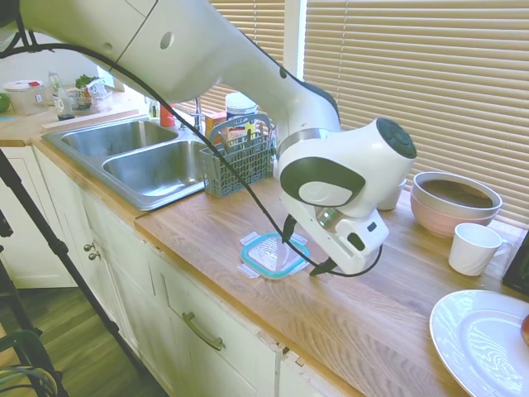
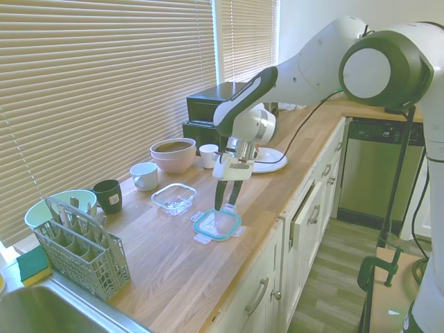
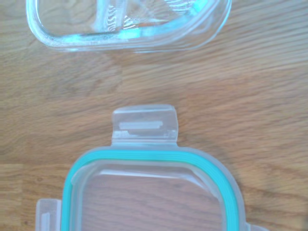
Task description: Cover the lid of the food container
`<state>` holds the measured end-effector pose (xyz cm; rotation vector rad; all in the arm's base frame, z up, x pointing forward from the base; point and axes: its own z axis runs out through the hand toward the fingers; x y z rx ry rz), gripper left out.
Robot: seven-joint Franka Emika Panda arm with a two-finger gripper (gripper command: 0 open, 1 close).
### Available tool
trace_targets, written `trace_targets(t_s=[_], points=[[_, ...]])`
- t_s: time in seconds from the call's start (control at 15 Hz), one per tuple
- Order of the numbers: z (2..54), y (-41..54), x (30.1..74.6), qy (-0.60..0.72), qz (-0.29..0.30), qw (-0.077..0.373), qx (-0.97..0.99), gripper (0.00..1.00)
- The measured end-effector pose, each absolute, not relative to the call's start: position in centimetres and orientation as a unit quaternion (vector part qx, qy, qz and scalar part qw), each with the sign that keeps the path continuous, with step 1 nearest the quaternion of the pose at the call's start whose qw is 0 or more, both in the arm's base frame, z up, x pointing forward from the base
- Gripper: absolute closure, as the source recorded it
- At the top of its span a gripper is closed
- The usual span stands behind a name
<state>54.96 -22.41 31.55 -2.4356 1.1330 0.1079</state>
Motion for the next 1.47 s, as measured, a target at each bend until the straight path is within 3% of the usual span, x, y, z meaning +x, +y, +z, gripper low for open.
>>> trace_targets(t_s=[0.27, 0.33, 1.47], points=[[31.5, -21.2, 55.4, 0.407, 0.049, 0.228, -0.883, 0.0], [31.5, -21.0, 55.4, 0.409, 0.05, 0.228, -0.882, 1.0], [30.3, -21.6, 55.1, 0.422, 0.062, 0.226, -0.876, 1.0]])
